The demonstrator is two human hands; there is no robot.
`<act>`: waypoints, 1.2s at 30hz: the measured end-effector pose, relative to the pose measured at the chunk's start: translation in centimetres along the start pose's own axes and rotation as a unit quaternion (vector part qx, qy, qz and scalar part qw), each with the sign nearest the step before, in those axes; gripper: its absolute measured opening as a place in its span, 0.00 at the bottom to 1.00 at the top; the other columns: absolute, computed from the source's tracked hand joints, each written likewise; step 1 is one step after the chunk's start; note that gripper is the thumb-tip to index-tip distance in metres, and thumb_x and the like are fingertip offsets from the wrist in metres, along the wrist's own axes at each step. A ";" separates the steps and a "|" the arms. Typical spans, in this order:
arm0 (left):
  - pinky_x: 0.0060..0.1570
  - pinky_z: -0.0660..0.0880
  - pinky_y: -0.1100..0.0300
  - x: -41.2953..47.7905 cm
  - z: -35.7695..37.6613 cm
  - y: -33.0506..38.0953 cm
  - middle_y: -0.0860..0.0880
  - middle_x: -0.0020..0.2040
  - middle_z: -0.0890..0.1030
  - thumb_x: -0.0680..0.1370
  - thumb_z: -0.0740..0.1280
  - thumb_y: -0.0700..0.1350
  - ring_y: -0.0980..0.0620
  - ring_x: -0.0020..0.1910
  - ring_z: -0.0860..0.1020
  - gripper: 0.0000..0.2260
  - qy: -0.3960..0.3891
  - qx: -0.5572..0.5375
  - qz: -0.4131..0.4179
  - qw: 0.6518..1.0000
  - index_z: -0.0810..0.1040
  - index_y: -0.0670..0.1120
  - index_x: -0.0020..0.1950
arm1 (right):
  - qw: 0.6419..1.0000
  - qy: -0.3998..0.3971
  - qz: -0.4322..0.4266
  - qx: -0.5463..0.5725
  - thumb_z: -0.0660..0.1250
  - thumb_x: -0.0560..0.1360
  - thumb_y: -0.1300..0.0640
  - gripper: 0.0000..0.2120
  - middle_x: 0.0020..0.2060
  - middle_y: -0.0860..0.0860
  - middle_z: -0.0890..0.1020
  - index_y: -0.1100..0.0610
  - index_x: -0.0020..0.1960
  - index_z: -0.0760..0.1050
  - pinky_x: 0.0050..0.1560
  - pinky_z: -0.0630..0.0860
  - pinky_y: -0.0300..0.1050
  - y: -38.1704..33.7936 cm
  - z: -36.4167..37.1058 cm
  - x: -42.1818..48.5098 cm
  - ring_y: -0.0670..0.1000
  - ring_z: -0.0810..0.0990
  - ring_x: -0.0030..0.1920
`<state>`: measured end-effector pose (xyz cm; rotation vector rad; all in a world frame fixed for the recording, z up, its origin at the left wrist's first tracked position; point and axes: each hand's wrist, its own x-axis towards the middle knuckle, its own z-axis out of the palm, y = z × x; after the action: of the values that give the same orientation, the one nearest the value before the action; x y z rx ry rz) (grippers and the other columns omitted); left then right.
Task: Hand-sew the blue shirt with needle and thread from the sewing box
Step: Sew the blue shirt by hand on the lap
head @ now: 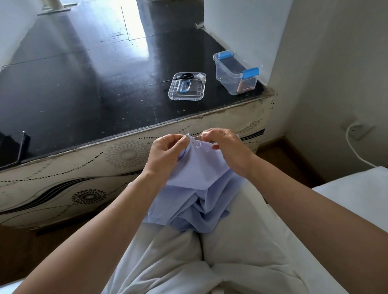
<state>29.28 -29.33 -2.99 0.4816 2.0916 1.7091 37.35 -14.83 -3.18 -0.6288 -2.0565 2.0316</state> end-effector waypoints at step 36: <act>0.45 0.75 0.60 0.5 -0.5 -1.3 0.52 0.39 0.82 0.77 0.70 0.40 0.56 0.40 0.79 0.05 -0.072 0.115 0.111 0.984 0.81 0.49 0.42 | 0.974 -0.053 0.083 0.202 0.56 0.81 0.64 0.13 0.26 0.49 0.73 0.62 0.55 0.79 0.39 0.70 0.40 -1.7 -0.6 1.0 0.45 0.67 0.27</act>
<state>28.57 -29.75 -4.24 0.9128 2.2059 1.4986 36.41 -13.85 -1.60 -0.6421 -1.6058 2.5300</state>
